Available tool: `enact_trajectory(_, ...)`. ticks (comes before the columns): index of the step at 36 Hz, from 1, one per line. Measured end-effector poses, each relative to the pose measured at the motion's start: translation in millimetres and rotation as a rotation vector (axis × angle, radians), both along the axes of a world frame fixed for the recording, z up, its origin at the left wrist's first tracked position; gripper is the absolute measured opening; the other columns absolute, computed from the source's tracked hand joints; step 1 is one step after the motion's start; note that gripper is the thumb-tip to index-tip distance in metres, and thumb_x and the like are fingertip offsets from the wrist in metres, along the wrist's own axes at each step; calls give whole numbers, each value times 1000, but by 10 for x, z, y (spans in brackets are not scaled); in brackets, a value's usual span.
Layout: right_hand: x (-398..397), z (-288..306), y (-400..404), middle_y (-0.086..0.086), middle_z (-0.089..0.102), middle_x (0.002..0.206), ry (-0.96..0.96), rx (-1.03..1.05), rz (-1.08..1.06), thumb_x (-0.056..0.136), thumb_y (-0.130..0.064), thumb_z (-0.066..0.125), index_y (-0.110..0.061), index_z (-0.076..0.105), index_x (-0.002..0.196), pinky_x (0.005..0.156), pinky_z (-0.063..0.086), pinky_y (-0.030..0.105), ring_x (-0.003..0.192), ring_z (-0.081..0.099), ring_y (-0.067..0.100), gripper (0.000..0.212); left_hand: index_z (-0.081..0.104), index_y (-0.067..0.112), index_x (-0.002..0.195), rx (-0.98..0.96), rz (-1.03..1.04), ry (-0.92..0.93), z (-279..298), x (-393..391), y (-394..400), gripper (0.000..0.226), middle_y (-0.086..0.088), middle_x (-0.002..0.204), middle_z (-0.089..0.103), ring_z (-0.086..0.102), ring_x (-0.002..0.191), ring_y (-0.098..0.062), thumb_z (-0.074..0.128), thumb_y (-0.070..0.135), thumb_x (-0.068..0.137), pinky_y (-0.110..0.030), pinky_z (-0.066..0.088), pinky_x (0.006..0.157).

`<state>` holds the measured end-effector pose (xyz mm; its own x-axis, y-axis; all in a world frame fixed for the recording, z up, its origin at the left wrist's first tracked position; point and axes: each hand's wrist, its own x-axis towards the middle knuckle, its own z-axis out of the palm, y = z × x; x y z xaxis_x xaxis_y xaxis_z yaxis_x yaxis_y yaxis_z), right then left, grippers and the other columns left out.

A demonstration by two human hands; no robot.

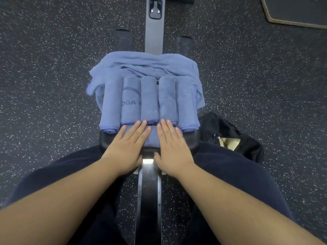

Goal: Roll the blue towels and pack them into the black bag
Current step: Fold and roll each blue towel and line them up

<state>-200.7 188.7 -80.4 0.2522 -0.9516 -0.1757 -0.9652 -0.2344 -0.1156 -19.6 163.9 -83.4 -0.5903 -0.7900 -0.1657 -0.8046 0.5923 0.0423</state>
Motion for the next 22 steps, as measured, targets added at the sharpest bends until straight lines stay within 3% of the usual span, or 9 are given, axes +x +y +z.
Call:
enact_trajectory(2,-3,8,2,13,4,159,1,5,9,83,-38,54,-3,12,151,116,-3,39,148,3,27,87,33,7,143,7,3,2,18,-9,10,95,-13,149,39,31,138,-25,68,36,59,-54,37,104)
enact_trajectory(6,0,55,1,11,-4,159,-14,22,17,87,-39,51,-4,5,151,114,-12,37,147,-5,26,87,28,8,144,25,13,6,25,-8,15,85,-13,150,38,27,139,-24,39,41,67,-52,32,107)
enact_trajectory(8,4,53,2,10,-7,159,-19,45,17,88,-40,50,-4,2,151,113,-13,36,147,-7,25,86,28,7,145,16,11,9,17,5,17,85,-14,151,37,26,139,-25,36,43,68,-52,31,108)
enact_trajectory(13,9,65,13,15,34,151,22,-20,-26,70,-37,71,0,37,143,113,17,44,140,32,30,88,30,6,144,8,9,43,59,-15,33,83,-15,150,37,30,139,-28,37,43,70,-49,21,108)
enact_trajectory(16,13,69,31,14,38,149,-6,-68,-21,64,-32,77,-2,41,141,110,25,49,138,36,31,90,33,7,144,20,17,45,100,14,31,82,-13,150,39,38,137,-28,37,45,71,-47,20,109)
enact_trajectory(19,32,79,49,12,38,150,-24,-50,-43,70,-33,73,-4,41,142,109,27,52,139,35,31,84,40,5,143,47,80,76,158,12,-24,80,-14,149,39,41,135,-31,36,49,76,-48,24,112)
enact_trajectory(20,41,110,45,11,36,152,-43,-41,-61,76,-33,67,-5,39,143,110,25,52,140,32,30,78,38,5,145,72,113,105,191,2,-54,81,-13,152,34,35,139,-30,33,51,78,-49,21,110)
enact_trajectory(22,37,183,5,7,21,158,-122,-23,-114,90,-33,52,-10,28,149,116,8,47,147,14,27,68,20,10,152,107,208,186,223,-4,-121,89,-7,159,11,5,146,-19,20,60,78,-45,4,114)
